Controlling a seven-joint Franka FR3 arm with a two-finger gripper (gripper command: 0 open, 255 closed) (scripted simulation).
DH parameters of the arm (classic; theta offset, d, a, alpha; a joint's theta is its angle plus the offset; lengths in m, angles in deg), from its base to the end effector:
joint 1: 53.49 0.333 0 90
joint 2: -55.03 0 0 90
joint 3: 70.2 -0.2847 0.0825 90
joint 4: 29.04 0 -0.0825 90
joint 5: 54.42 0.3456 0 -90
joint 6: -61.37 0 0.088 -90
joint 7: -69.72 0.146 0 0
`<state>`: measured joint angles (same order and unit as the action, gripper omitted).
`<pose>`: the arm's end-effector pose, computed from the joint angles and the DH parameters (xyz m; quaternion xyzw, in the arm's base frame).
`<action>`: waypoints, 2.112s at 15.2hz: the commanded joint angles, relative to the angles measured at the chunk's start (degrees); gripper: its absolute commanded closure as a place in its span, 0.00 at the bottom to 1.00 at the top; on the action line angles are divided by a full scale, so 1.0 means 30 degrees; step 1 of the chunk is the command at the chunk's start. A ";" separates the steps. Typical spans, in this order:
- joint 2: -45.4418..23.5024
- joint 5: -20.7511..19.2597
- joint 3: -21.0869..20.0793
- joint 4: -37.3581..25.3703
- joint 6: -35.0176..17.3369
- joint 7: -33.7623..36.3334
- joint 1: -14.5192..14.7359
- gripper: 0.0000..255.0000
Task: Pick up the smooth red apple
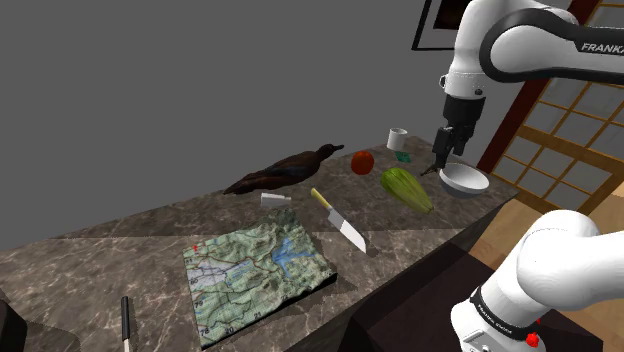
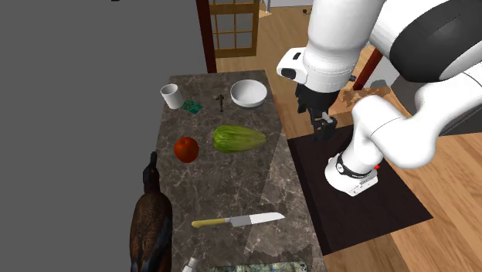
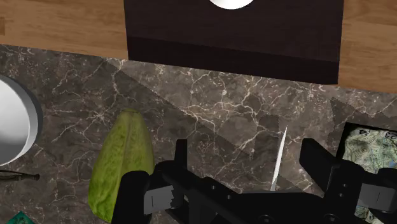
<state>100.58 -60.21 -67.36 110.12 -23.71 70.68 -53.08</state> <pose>0.2695 -0.0286 0.4944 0.9964 -0.0213 -0.0748 0.0325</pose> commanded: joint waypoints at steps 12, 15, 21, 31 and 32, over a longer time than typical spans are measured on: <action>-0.6881 -0.0241 0.3004 -0.2154 -0.5713 -0.2555 -0.0419 0.00; -0.8985 0.0176 0.3734 -0.3274 -0.6900 -0.3401 -0.0426 0.00; -1.3389 0.1740 0.4923 -0.6183 -0.8610 -0.5363 -0.0545 0.00; -2.1162 0.5599 0.5455 -1.3240 -0.9080 -0.8598 -0.1984 0.00; -2.1967 0.5967 0.5401 -1.4132 -0.8958 -0.8834 -0.2232 0.00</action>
<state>37.22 -43.52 -50.95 70.63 -51.01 44.75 -59.21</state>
